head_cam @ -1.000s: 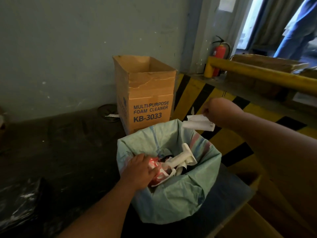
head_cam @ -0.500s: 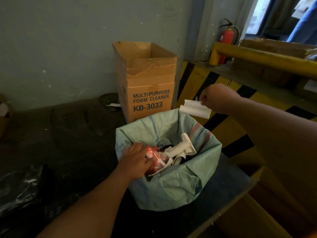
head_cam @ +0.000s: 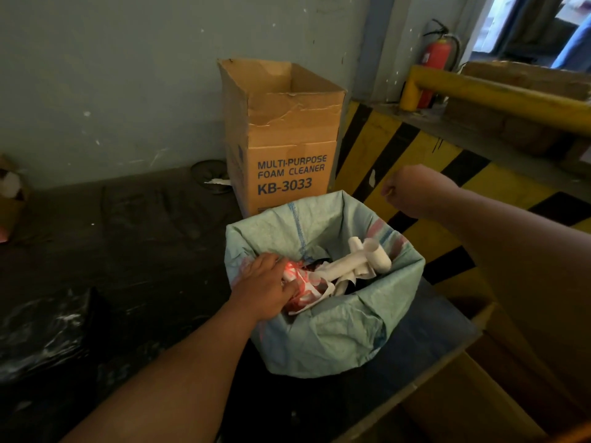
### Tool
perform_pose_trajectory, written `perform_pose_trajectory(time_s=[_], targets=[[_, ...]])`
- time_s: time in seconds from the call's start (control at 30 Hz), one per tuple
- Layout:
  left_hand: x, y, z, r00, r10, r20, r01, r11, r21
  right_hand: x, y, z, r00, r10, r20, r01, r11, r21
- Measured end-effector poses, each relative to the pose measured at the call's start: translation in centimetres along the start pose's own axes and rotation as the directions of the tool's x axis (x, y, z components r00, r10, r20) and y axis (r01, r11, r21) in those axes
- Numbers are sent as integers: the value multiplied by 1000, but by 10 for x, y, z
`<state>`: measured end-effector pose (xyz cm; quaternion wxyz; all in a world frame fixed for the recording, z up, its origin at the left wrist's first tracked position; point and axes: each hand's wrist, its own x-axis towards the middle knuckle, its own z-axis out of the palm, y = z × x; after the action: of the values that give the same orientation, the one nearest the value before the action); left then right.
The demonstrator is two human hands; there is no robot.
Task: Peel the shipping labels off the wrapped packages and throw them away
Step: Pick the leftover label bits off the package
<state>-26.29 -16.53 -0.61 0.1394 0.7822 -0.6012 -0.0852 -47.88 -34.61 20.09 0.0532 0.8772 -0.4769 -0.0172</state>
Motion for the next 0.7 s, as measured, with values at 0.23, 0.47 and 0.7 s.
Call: perform_pose_trajectory(time_s=[0.23,0.47,0.7], targets=[[-15,-15,-21,997,-47,-61,29,965,-261,4,-91,17,971,-235,52,223,958,179],[-88,-151,-66,952,-301,-50,281,930,-237,2,-263,48,858,-513,36,475,817,327],[-201,-323,-85,823,-568,5,566,820,-89,-21,-450,96,706,-681,194,580,713,394]])
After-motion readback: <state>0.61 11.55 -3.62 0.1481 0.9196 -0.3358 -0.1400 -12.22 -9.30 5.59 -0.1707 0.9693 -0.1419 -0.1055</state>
